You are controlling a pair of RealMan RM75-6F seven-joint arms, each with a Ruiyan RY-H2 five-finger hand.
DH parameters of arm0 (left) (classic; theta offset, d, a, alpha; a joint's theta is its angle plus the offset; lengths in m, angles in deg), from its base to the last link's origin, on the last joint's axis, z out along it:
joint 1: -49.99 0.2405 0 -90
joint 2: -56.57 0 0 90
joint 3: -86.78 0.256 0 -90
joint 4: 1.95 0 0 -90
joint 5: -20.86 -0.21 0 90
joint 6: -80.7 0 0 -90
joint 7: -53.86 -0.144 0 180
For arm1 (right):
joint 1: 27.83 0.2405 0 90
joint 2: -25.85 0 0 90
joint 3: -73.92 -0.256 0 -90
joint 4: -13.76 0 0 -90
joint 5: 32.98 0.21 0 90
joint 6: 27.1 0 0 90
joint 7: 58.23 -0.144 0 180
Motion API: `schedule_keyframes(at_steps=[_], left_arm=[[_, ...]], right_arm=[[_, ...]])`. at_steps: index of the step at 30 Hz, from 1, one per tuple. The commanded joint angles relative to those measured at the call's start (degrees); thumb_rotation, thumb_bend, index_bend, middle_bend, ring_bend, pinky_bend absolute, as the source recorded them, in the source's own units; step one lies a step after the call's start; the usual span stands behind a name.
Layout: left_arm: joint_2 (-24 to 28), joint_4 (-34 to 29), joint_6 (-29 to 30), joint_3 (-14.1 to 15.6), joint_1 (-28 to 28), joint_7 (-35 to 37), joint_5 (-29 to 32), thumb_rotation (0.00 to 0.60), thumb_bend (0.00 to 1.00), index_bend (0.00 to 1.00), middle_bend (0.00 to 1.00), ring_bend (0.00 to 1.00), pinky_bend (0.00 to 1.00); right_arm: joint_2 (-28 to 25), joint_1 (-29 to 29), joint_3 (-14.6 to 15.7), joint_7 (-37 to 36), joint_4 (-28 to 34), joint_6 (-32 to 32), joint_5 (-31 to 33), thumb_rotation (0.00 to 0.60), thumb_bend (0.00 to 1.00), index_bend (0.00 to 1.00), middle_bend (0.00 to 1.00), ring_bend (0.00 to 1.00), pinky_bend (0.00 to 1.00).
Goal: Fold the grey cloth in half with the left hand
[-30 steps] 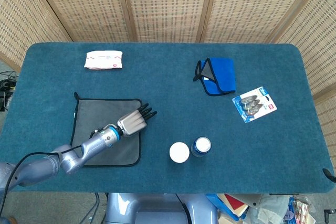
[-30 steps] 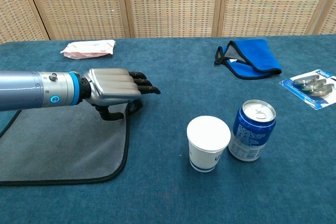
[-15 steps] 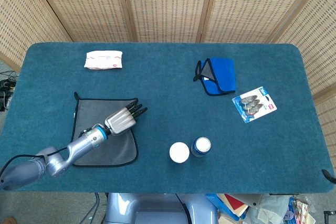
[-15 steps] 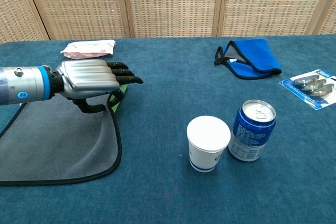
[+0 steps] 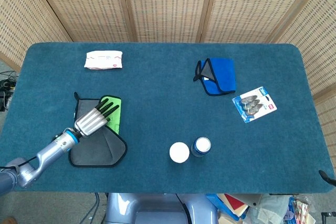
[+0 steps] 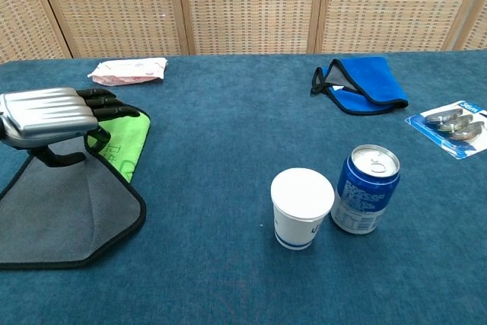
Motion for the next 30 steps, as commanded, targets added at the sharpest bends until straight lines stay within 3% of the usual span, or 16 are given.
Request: schedule_keyframes(at_steps=[1,15,30], left_arm=[[0.04,1.2,0.63,0.57,1.02,1.59,-0.09,0.6,0.5,0.62,0.0,0.0,0.0],[-1.19,7.75,1.85,2.29,4.15,7.29,-1.36,0.6,0.5,0.62,0.0,0.0,0.0],[-1.86,12.27,2.24,2.49,5.6,8.04,-2.16,0.6,0.5,0.62,0.0,0.0,0.0]], right_arm=[[0.02,-0.02,0.04,0.08,0.04,-0.09,-0.13,0.6,0.0,0.02,0.0,0.0,0.0],[0.12,-0.07,0.28,0.42,0.24,-0.3,-0.6,0.6,0.0,0.02,0.0,0.0,0.0],[0.03,-0.18,0.39,0.21,0.34,-0.45,-0.86,0.6,0.0,0.02,0.0,0.0,0.0]])
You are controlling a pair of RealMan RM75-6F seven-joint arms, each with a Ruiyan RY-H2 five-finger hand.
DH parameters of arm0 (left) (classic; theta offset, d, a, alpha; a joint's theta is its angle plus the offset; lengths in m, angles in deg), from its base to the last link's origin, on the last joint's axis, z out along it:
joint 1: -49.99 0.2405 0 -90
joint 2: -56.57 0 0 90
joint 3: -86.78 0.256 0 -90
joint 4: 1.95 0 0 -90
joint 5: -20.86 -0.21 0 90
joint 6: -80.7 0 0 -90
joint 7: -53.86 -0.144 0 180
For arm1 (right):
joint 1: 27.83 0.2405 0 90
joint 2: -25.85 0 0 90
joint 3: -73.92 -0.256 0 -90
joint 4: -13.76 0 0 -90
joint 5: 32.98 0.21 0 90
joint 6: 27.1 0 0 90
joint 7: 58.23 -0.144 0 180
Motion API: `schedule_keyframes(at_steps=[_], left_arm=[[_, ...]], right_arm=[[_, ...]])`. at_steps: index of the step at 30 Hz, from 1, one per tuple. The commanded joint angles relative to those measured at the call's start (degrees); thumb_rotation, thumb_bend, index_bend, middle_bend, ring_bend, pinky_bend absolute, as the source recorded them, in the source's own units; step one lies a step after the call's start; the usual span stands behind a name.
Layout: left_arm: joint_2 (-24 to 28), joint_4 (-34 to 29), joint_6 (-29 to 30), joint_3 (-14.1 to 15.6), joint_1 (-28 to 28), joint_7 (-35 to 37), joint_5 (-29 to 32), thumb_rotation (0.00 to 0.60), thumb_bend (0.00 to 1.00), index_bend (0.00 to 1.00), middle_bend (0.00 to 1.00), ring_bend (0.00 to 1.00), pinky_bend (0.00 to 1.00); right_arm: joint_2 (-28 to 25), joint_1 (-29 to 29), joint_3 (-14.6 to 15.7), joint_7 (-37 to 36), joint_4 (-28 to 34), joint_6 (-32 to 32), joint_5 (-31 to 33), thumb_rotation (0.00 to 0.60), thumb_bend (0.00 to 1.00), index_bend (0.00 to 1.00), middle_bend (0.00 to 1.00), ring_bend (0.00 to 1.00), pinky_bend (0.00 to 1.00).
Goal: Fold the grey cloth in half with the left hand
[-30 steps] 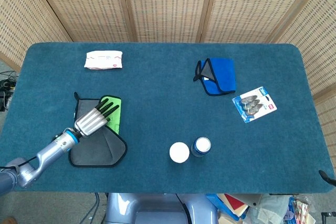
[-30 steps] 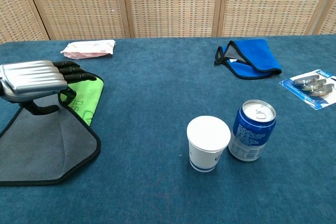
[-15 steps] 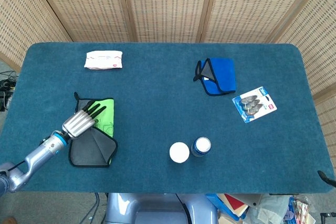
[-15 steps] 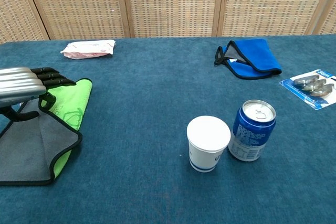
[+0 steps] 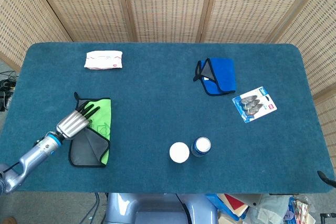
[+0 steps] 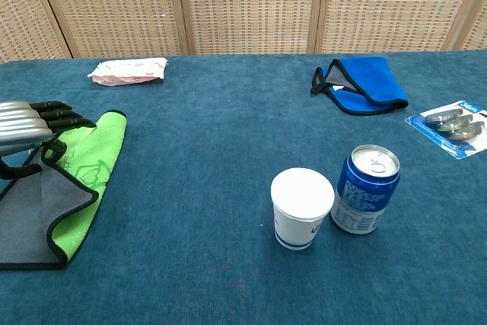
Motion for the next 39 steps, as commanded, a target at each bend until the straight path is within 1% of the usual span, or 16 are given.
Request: schedule_keyframes(at_steps=[1,20,21,22,23,24,25,26,28,29,34,37,39], left_arm=[[-0.01,0.63,0.13,-0.1,0.21,-0.06,-0.11,0.6,0.5,0.62,0.0,0.0,0.0],[-1.12,4.37,-0.31,-0.22,1.17,0.06,-0.49,0.6,0.5,0.62,0.0,0.0,0.0],[-1.23,4.53,-0.38,-0.25,1.18,0.06,-0.49,0.6,0.5,0.59,0.0,0.0,0.0],[-1.31,4.76,-0.51,-0.26,1.24,-0.11,-0.47,0.6,0.5,0.5,0.0,0.0,0.0],[-1.34,4.91,-0.65,-0.28,1.29,-0.29,-0.42,0.6,0.5,0.35,0.0,0.0,0.0],[-1.24,4.97,-0.99,-0.33,1.37,-0.48,-0.22,0.6,0.48,0.23,0.0,0.0,0.0],[-1.0,4.67,-1.17,-0.44,1.47,-0.34,0.02,0.6,0.43,0.09,0.0,0.0,0.0],[-0.66,4.14,-0.97,-0.57,1.57,0.25,0.17,0.6,0.36,0.01,0.0,0.0,0.0],[0.01,3.32,-0.42,-0.68,1.68,1.28,0.19,0.6,0.29,0.0,0.0,0.0,0.0],[0.45,2.87,-0.12,-0.72,1.75,1.93,0.21,0.6,0.28,0.0,0.0,0.0,0.0],[3.43,0.07,1.69,-0.56,1.98,5.13,-0.31,0.6,0.27,0.0,0.0,0.0,0.0],[6.18,-3.38,4.19,-0.38,2.19,8.94,-1.1,0.6,0.28,0.0,0.0,0.0,0.0],[8.16,-6.54,6.02,-0.5,2.15,11.3,-1.61,0.6,0.28,0.03,0.0,0.0,0.0]], right_arm=[[0.0,0.01,0.0,0.0,0.0,0.01,-0.01,0.6,0.0,0.02,0.0,0.0,0.0],[0.01,0.06,0.2,0.1,0.06,0.19,-0.25,0.6,0.0,0.02,0.0,0.0,0.0],[-0.01,0.04,0.18,0.05,0.08,0.15,-0.23,0.6,0.0,0.02,0.0,0.0,0.0],[-0.04,0.0,0.17,-0.02,0.1,0.11,-0.21,0.6,0.0,0.02,0.0,0.0,0.0],[-0.06,-0.03,0.16,-0.07,0.09,0.08,-0.17,0.6,0.0,0.02,0.0,0.0,0.0],[-0.07,-0.06,0.14,-0.15,0.1,0.03,-0.13,0.6,0.0,0.02,0.0,0.0,0.0],[-0.08,-0.08,0.14,-0.17,0.09,0.0,-0.16,0.6,0.0,0.02,0.0,0.0,0.0],[-0.08,-0.07,0.17,-0.15,0.09,0.01,-0.22,0.6,0.0,0.02,0.0,0.0,0.0],[-0.06,-0.04,0.23,-0.09,0.11,0.07,-0.31,0.6,0.0,0.02,0.0,0.0,0.0],[-0.04,-0.01,0.28,-0.03,0.12,0.12,-0.38,0.6,0.0,0.02,0.0,0.0,0.0],[-0.05,0.13,0.48,0.03,0.23,0.41,-0.71,0.6,0.0,0.02,0.0,0.0,0.0],[-0.14,0.06,0.57,-0.17,0.3,0.36,-0.86,0.6,0.0,0.02,0.0,0.0,0.0],[-0.2,-0.01,0.55,-0.35,0.34,0.25,-0.86,0.6,0.0,0.02,0.0,0.0,0.0]])
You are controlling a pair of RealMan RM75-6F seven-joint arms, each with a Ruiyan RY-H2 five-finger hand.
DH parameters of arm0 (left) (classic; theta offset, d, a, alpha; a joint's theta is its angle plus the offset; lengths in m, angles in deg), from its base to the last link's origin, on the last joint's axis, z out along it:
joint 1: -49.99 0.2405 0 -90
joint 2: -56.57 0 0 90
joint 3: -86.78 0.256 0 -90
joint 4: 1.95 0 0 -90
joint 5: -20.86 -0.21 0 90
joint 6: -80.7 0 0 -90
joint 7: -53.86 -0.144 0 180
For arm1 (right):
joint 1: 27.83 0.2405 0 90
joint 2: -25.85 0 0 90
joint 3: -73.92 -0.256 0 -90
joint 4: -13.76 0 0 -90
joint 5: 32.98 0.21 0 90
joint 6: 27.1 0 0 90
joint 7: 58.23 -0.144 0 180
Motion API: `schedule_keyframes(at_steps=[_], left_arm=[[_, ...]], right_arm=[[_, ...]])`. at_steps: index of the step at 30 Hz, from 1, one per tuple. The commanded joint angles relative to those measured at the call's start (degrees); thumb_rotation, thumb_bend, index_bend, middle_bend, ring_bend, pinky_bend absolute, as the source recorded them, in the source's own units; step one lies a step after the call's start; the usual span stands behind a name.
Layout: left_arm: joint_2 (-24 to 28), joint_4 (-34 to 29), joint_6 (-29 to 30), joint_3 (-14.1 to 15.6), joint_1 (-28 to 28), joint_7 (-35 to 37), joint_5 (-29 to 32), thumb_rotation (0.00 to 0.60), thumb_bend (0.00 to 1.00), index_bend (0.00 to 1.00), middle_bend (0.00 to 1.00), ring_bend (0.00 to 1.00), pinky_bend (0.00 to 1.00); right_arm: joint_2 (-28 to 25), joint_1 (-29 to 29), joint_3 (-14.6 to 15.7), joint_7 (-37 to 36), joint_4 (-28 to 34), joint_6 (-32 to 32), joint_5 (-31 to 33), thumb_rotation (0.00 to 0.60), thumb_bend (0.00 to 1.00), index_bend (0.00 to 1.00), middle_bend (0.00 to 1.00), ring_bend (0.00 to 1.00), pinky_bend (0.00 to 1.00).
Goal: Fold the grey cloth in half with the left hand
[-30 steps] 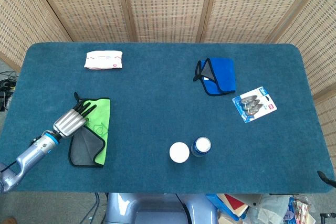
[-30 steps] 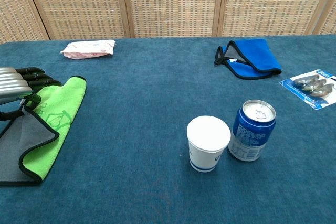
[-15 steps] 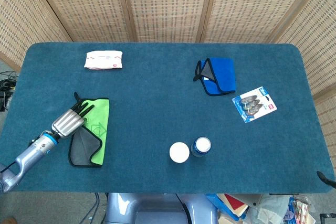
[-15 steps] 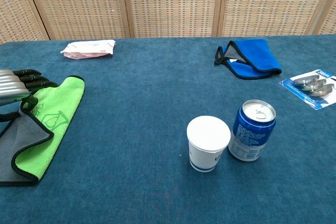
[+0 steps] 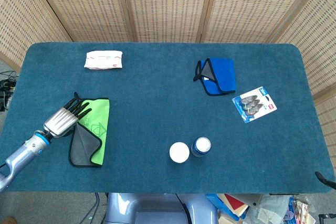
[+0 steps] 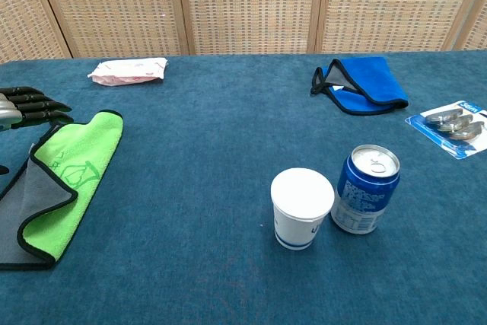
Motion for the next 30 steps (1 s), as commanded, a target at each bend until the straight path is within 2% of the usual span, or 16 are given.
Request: schedule_keyframes(at_steps=[1,3,5,9,14,20,30], left_arm=[[3.71,-5.44,3.41,-0.08,0.04,4.19,-1.12,0.6,0.28,0.08,0.0,0.0,0.0],[5.89,-9.84,4.94,-0.39,-0.5,5.48,-1.91,0.6,0.28,0.17,0.0,0.0,0.0],[7.76,-14.22,4.76,-0.46,-1.37,5.25,-2.55,0.6,0.28,0.22,0.0,0.0,0.0],[11.9,-26.01,-2.47,-0.68,-4.63,-0.74,-1.56,0.6,0.28,0.27,0.0,0.0,0.0],[12.59,-33.93,-10.75,-2.21,-7.24,-8.19,2.47,0.6,0.28,0.33,0.0,0.0,0.0],[10.88,-35.84,-15.45,-3.66,-7.73,-15.72,6.99,0.6,0.28,0.35,0.0,0.0,0.0],[11.24,-34.41,-15.88,-3.89,-6.58,-16.68,9.31,0.6,0.28,0.35,0.0,0.0,0.0]], right_arm=[[-0.06,-0.07,-0.02,-0.15,0.03,-0.09,0.01,0.6,0.0,0.02,0.0,0.0,0.0],[-0.12,-0.09,-0.06,-0.33,0.05,-0.08,0.1,0.6,0.0,0.02,0.0,0.0,0.0],[-0.15,-0.06,-0.09,-0.4,0.03,-0.01,0.19,0.6,0.0,0.02,0.0,0.0,0.0],[-0.17,0.0,-0.12,-0.5,-0.02,0.2,0.36,0.6,0.0,0.02,0.0,0.0,0.0],[-0.26,-0.04,-0.39,-0.96,-0.2,0.4,1.16,0.6,0.0,0.02,0.0,0.0,0.0],[-0.41,-0.1,-0.63,-1.5,-0.4,0.59,1.83,0.6,0.0,0.02,0.0,0.0,0.0],[-0.12,-0.03,-0.49,-0.86,-0.38,0.5,1.57,0.6,0.0,0.02,0.0,0.0,0.0]])
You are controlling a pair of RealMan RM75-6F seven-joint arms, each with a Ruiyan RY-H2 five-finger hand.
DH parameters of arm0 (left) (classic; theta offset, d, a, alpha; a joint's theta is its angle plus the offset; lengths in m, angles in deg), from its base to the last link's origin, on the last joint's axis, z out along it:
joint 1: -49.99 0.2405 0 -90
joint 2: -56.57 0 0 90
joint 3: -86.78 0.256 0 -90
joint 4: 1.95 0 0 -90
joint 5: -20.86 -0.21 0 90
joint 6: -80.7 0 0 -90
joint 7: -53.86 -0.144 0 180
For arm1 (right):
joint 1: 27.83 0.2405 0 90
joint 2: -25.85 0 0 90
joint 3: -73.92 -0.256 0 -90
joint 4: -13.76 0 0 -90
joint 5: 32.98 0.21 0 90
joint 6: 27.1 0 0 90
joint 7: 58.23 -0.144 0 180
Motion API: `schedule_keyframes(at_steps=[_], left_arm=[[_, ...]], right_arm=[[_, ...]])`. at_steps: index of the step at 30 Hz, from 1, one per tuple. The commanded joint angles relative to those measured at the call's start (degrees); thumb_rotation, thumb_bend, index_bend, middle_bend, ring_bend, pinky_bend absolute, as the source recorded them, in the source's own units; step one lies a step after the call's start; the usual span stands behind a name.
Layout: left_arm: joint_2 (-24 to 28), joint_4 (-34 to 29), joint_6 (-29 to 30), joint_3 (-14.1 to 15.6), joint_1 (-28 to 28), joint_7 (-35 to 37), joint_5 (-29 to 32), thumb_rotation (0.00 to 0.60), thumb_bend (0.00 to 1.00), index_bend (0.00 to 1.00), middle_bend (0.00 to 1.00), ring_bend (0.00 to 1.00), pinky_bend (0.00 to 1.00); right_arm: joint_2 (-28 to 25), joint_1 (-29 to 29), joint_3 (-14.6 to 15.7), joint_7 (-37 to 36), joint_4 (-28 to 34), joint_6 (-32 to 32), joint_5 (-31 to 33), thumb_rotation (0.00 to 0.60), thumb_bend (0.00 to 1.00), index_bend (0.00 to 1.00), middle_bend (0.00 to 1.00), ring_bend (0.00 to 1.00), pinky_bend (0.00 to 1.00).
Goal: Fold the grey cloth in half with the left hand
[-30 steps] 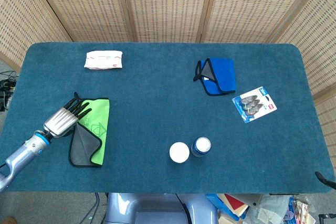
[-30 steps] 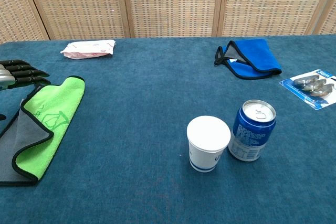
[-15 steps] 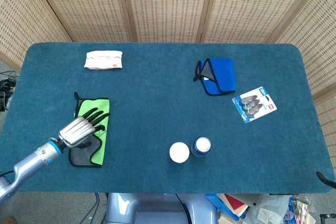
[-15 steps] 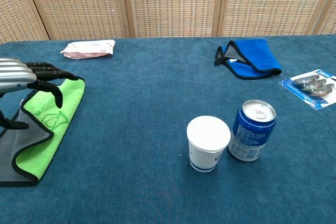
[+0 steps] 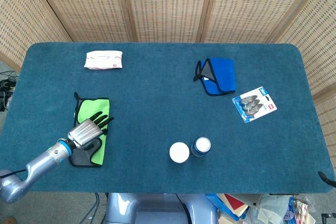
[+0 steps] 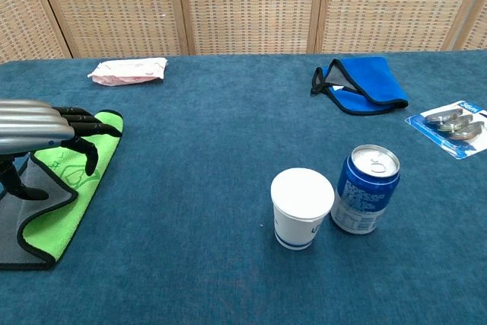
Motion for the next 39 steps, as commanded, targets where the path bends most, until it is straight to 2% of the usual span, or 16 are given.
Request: schedule_keyframes(at_steps=[1,11,28,39], left_arm=[[0.52,0.0,-0.11,0.03,0.06,0.38,0.02,0.6,0.28,0.35,0.0,0.0,0.0],[-0.78,0.86,-1.81,0.7,-0.04,0.8,-0.5,0.6,0.28,0.4,0.0,0.0,0.0],[-3.31,3.39,-3.16,-0.11,-0.12,-0.18,0.85,0.6,0.28,0.41,0.0,0.0,0.0],[-3.95,4.11,-2.9,0.26,0.1,0.48,0.16,0.6,0.28,0.52,0.0,0.0,0.0]], right_arm=[[0.06,0.0,0.0,0.1,0.03,-0.05,0.01,0.6,0.0,0.02,0.0,0.0,0.0],[0.32,-0.02,0.28,0.76,0.21,-0.26,-0.54,0.6,0.0,0.02,0.0,0.0,0.0],[0.51,0.01,0.16,1.01,0.01,-0.27,-0.27,0.6,0.0,0.02,0.0,0.0,0.0],[0.55,0.11,0.19,1.1,-0.01,-0.03,-0.24,0.6,0.0,0.05,0.0,0.0,0.0]])
